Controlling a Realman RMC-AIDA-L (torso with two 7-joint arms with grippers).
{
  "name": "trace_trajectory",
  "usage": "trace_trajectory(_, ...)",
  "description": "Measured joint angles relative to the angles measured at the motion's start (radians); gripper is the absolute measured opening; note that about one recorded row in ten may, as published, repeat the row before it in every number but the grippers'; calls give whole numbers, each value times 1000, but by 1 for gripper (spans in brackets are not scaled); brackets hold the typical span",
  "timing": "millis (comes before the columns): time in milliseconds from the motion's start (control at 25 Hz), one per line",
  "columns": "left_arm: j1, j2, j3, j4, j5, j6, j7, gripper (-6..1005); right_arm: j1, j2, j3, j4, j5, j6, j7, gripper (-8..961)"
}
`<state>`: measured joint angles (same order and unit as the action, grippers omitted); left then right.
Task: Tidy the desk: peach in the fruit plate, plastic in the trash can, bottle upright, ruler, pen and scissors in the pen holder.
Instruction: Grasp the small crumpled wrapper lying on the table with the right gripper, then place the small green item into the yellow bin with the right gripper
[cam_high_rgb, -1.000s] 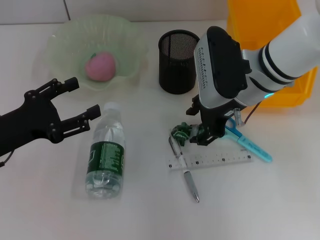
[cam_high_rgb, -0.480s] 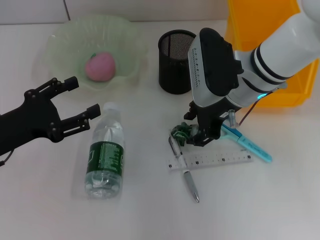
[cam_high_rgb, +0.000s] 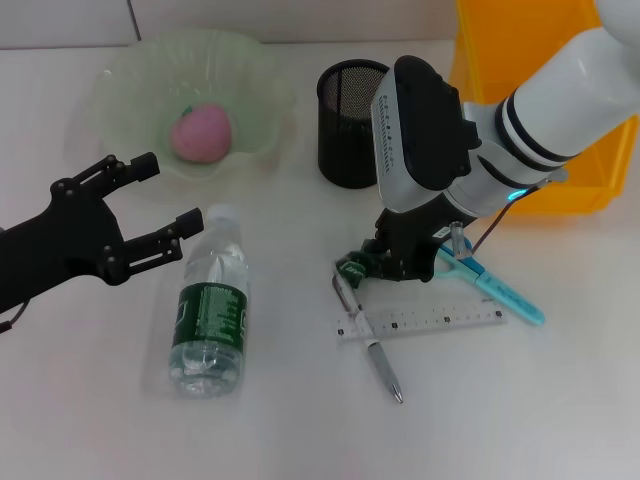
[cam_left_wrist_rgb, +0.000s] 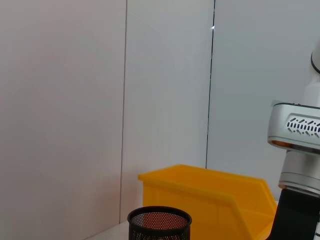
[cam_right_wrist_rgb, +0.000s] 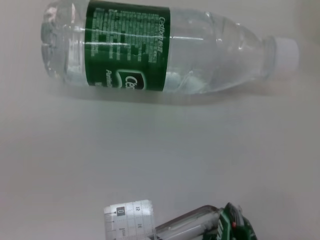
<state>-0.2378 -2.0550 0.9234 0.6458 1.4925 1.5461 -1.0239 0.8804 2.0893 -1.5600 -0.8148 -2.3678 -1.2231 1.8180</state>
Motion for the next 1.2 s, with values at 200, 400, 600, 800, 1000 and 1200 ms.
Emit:
trace_trajectory(200,2,-3,0,0,-1,-1,15,861,-7,0,10,-9,3,-5,9,233)
trace_trajectory(400,2,-4,-8,0,-1,-1,15,861,-21,-7,58,-93,4,-65,78,141)
trace_trajectory(600,-3,-4,-9,0,-1,-1,16,861,-59,-9,194,-298,-49,-188,183,59)
trace_trajectory(800,-3,-4,-9,0,-2,-1,20,860,-123,-10,343,-624,-109,-288,312,25)
trace_trajectory(1000,-5,-6,-9,0,-2,-1,25,860,-138,-11,538,-741,-181,-293,387,24)
trace_trajectory(1200,-9,-7,-9,-6,-3,-1,35,856,-146,-12,667,-592,-190,-191,401,37)
